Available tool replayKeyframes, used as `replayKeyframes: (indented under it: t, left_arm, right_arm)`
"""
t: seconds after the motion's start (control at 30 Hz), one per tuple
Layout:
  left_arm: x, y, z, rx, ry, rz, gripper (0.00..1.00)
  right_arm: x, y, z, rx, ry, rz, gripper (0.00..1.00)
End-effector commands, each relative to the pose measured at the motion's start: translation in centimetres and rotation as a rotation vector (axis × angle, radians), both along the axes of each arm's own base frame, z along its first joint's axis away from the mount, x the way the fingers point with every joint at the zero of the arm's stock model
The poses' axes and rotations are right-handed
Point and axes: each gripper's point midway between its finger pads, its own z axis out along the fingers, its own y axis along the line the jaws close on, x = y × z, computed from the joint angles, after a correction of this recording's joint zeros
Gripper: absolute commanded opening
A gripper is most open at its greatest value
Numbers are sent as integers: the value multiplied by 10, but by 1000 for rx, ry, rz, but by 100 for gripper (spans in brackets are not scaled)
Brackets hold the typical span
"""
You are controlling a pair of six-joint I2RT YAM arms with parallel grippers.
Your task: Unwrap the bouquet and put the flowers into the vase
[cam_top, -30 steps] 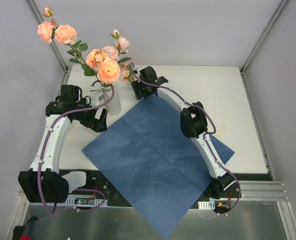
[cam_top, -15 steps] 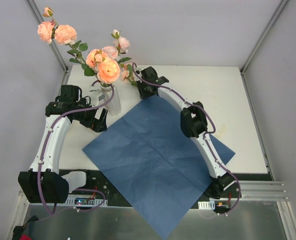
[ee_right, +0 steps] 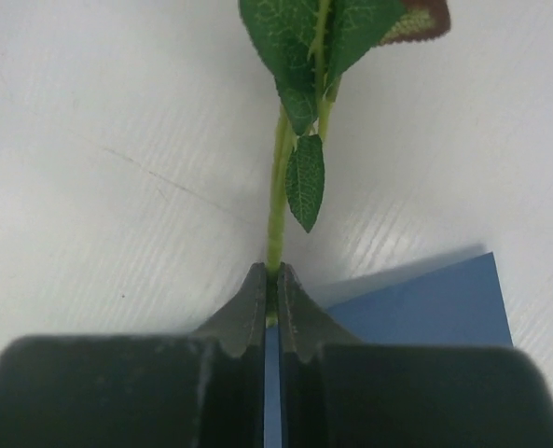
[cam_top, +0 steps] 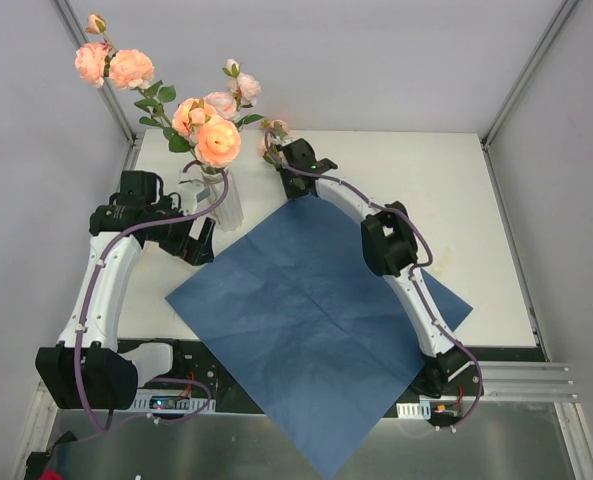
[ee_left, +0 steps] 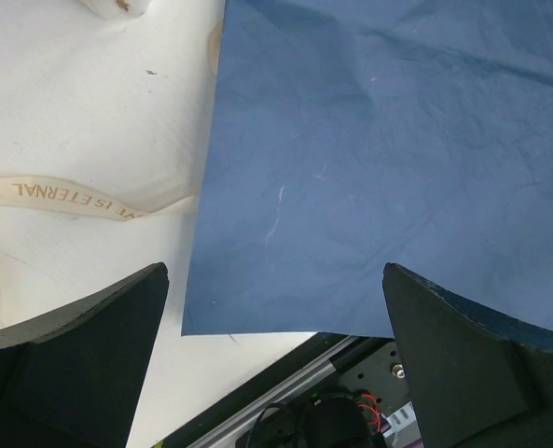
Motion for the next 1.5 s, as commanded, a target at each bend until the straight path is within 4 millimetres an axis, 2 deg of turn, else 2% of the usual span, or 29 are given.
replayKeyframes:
  t: [0.0,0.03,0.07,0.1,0.13,0.2,0.27,0.3,0.37,0.4,0.47,0.5,0.57,0.6,0.67,0.7,0.77,0.8,0.87,0.9,0.97,1.0,1.07,1.17,1.27,1.3,1.37,1.43,1.47]
  left_arm:
    - [-4,2,12,8,-42,-9,99]
    - [-5,3,12,9,-42,-8,99]
    - [-6,3,13,9,-44,-8,99]
    - [-6,2,13,6,-41,-7,99]
    - [-5,2,14,3,-45,-7,99]
    - [-5,1,15,-4,-45,-4,99]
    - [-5,1,17,-4,-48,2,99]
    - [-5,1,18,-4,-52,3,99]
    - [-7,1,19,-3,-53,2,99]
    - [-9,2,18,1,-55,3,99]
    - [-11,2,19,3,-55,4,99]
    - [-12,2,20,4,-58,4,99]
    - [-12,4,20,14,-60,9,99]
    - [-12,4,22,15,-64,11,99]
    - [-12,4,25,13,-71,11,99]
    - [-12,4,28,12,-76,12,99]
    - [-12,3,31,5,-79,16,99]
    - [-11,3,33,3,-82,18,99]
    - [-10,3,35,1,-86,22,99]
    - [-9,3,37,1,-86,25,99]
    - [-8,3,37,-1,-84,31,99]
    - [-7,3,39,-3,-84,35,99]
    - [-5,3,40,-9,-80,51,99]
    - [1,7,50,-24,-106,97,99]
    - [10,17,68,-71,-140,168,99]
    - [15,22,80,-85,-170,192,99]
    - [23,40,96,-104,-206,275,99]
    - [25,50,106,-142,-220,330,99]
    - [24,51,109,-155,-226,340,99]
  right_arm:
    - [4,2,45,48,-113,-38,1]
    - [10,6,69,89,-174,-40,1]
    - [8,2,67,85,-183,-47,0]
    - [8,2,74,102,-207,-49,0]
    - [16,7,111,170,-298,-52,0]
    - [22,7,145,242,-393,-69,1]
    - [26,4,168,324,-452,-93,0]
    - [26,1,193,399,-535,-104,0]
    - [28,-7,213,461,-601,-133,0]
    - [27,-10,231,511,-646,-149,1]
    - [26,-17,248,551,-696,-170,0]
    - [23,-22,273,597,-758,-179,1]
    - [18,-31,277,604,-786,-199,0]
    - [13,-36,300,637,-838,-202,0]
    - [10,-47,311,649,-879,-230,0]
    - [5,-53,333,684,-925,-241,0]
    - [-1,-64,352,683,-977,-257,0]
    - [-9,-71,375,707,-1025,-265,0]
    - [-18,-80,393,712,-1067,-271,0]
    - [-28,-86,414,737,-1104,-269,0]
    - [-41,-91,436,732,-1158,-253,0]
    - [-52,-96,454,749,-1188,-246,0]
    - [-67,-96,472,772,-1215,-213,0]
    - [-103,-98,508,839,-1260,-143,0]
    - [-134,-80,525,881,-1282,-49,1]
    - [-145,-70,528,902,-1279,-15,1]
    - [-158,-57,530,950,-1261,51,0]
    - [-171,-39,522,1000,-1228,107,0]
    - [-177,-35,525,1033,-1260,119,0]
